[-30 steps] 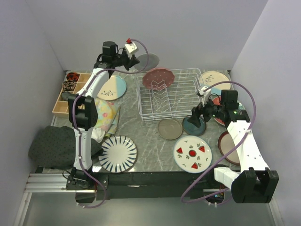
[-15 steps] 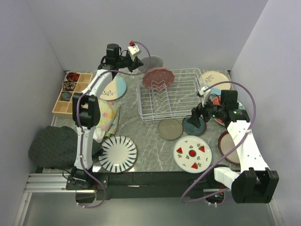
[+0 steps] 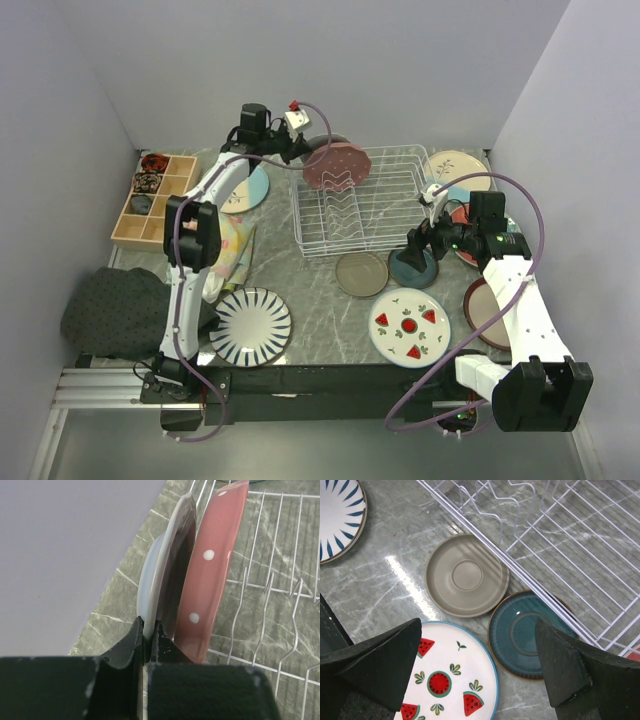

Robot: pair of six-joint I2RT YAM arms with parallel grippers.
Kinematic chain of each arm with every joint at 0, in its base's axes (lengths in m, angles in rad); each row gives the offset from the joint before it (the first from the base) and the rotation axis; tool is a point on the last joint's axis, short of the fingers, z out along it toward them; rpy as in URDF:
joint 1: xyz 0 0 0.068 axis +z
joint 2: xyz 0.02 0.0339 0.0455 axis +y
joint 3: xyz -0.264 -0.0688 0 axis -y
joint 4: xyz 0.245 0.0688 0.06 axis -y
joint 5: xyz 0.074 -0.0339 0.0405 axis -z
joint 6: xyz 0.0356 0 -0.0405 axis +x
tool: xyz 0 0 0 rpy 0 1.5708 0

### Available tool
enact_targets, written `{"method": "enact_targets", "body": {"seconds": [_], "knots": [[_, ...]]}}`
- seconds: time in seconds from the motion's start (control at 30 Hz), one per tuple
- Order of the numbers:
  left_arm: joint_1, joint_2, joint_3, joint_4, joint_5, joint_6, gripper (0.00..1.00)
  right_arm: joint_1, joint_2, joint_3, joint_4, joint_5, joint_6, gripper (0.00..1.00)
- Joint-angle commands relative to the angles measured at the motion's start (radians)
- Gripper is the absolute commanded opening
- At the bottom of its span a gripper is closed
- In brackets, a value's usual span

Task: Load the plates into the dish rack
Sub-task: Insert the plate into the dish rack

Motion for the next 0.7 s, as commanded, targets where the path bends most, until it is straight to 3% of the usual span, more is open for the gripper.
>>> {"method": "enact_targets", "body": {"seconds": [0.0,0.57,0.67], "knots": [[-0.025,-0.001,0.078,0.055,-0.008,0.064,0.01,-0.007,-0.007,0.046,0.002,-0.012,-0.01,1.0],[-0.028,0.088,0.135,0.075,0.018,0.026,0.01,-0.007,-0.004,0.047,-0.002,-0.019,-0.013,1.0],[-0.028,0.094,0.127,0.096,0.019,0.012,0.11,-0.007,-0.004,0.047,-0.004,-0.02,-0.014,1.0]]}}
